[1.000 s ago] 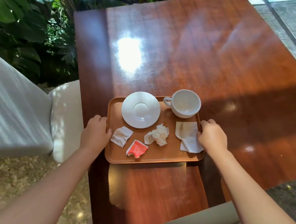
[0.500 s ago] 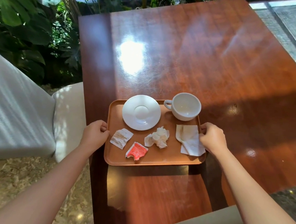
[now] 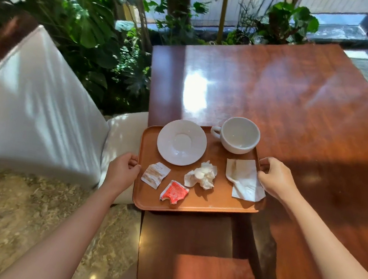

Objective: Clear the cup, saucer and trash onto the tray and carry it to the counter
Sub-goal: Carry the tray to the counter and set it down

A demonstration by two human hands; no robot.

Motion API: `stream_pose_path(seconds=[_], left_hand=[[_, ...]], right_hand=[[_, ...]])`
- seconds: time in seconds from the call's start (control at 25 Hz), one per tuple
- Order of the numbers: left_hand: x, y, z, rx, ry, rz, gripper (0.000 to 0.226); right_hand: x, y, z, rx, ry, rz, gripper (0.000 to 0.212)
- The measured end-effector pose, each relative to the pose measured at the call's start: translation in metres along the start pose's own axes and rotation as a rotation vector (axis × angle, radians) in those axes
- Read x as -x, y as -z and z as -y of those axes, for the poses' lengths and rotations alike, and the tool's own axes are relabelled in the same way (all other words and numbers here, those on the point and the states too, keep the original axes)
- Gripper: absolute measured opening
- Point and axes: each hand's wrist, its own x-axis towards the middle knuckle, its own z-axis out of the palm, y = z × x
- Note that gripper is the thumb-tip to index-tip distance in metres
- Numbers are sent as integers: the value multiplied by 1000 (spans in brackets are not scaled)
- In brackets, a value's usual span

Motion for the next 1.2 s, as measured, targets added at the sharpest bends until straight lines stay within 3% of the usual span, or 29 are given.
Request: stream_pose_path(seconds=[0.28, 0.6, 0.8, 1.2], left_hand=[[62, 84, 55, 105, 85, -160, 13], [169, 173, 149, 99, 169, -304, 7], [238, 229, 232, 133, 273, -340, 9], [316, 308, 335, 176, 484, -429, 7]], right_hand=[[38, -8, 86, -10, 177, 86, 28], [147, -50, 173, -20, 352, 212, 19], [229, -102, 224, -17, 381, 301, 40], [296, -194, 330, -28, 493, 483, 20]])
